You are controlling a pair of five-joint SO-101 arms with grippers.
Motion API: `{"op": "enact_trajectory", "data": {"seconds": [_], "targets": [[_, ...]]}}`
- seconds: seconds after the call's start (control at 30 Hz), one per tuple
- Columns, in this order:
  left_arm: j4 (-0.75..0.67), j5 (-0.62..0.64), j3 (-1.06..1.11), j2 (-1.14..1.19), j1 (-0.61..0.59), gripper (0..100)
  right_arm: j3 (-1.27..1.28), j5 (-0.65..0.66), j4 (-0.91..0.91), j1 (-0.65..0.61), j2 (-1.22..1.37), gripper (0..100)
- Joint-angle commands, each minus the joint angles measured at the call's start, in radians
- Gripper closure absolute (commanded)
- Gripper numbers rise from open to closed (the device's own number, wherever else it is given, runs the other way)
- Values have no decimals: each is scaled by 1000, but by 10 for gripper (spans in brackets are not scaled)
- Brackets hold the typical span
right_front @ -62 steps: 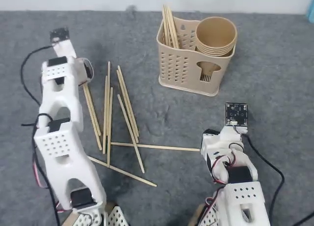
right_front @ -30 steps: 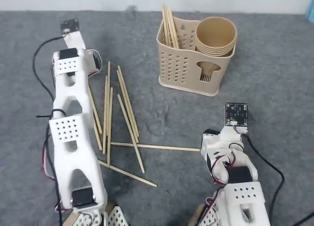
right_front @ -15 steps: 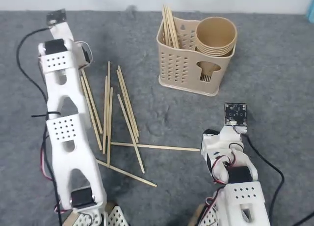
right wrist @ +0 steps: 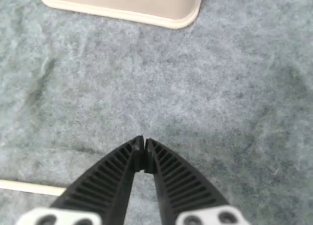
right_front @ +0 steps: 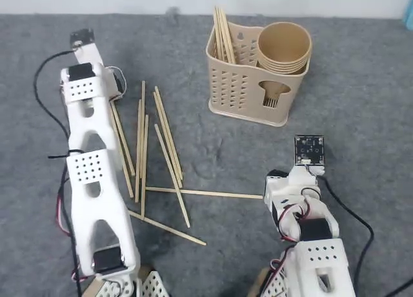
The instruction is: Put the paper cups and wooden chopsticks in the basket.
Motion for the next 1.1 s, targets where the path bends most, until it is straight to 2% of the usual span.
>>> {"op": "enact_trajectory", "data": {"seconds": [0.0, 0.37, 0.5, 0.63, 0.83, 1.07], "targets": [[-37, 8, -31, 0, 23, 996, -12, 17, -13, 5, -19, 990], [-21, 9, -73, -11, 51, 987, -12, 17, -13, 7, -19, 990], [78, 58, -232, -15, 54, 987, -12, 17, -13, 7, -19, 990], [272, 72, -458, -15, 80, 987, -12, 17, -13, 7, -19, 990], [305, 114, -443, -92, 94, 987, -12, 17, -13, 7, -19, 990], [313, 78, -435, -233, 41, 988, -12, 17, -13, 7, -19, 990]]}}
